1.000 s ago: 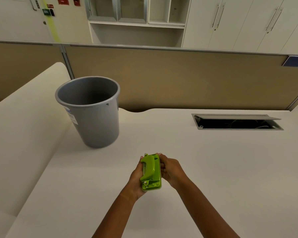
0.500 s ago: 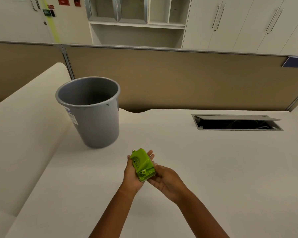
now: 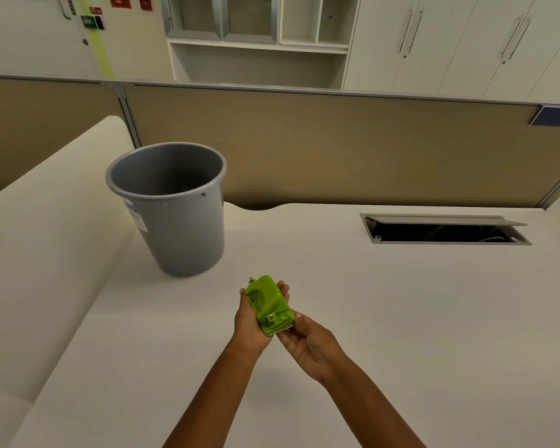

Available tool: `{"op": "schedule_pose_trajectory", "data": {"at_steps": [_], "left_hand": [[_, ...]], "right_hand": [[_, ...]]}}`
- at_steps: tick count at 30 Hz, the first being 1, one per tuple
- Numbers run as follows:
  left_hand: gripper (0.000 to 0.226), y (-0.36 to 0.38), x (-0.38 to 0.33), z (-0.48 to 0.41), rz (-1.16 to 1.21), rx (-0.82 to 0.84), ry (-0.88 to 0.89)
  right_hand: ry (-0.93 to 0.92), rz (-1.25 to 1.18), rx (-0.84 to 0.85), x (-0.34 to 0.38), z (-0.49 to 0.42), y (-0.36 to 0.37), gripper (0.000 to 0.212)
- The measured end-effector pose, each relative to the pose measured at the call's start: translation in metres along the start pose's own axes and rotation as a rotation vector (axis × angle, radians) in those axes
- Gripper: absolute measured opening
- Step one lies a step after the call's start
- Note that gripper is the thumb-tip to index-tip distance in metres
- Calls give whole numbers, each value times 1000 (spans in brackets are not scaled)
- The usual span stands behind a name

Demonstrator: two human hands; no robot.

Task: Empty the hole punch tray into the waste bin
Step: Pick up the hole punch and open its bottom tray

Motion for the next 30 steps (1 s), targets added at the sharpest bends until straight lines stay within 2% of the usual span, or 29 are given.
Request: {"op": "schedule_pose_trajectory", "data": {"at_steps": [2, 4, 7, 9, 13, 16, 20, 24, 30], "left_hand": [[60, 0, 0, 1, -30, 5, -10], [58, -1, 1, 3, -50, 4, -25], [57, -2, 3, 4, -65, -6, -31], [61, -1, 5, 6, -71, -2, -49], [53, 2, 12, 9, -183, -6, -102], [47, 7, 18, 13, -209, 17, -137], [45, 9, 20, 19, -226, 52, -178], [45, 9, 20, 21, -228, 51, -196], [42, 13, 19, 24, -208, 65, -206]], "right_hand": [[-6, 83, 1, 4, 1, -2, 36], [-54, 277, 1, 11, 2, 1, 31], [-333, 639, -80, 30, 4, 4, 23], [-520, 792, -88, 42, 10, 13, 19], [-502, 946, 35, 38, 14, 31, 30], [-490, 950, 61, 31, 10, 35, 34], [-494, 936, 71, 28, 8, 34, 15], [-515, 965, 64, 26, 9, 34, 29], [-525, 956, 66, 27, 10, 32, 35]]}}
Point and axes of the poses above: each hand's wrist, its own z-axis away from the middle knuckle, its own y-axis out of the palm, x = y × z, the point moved 6 cm from there along -z, towards the middle knuckle, and after that the axes turned 13 degrees about -z, right-handed, at the moved point
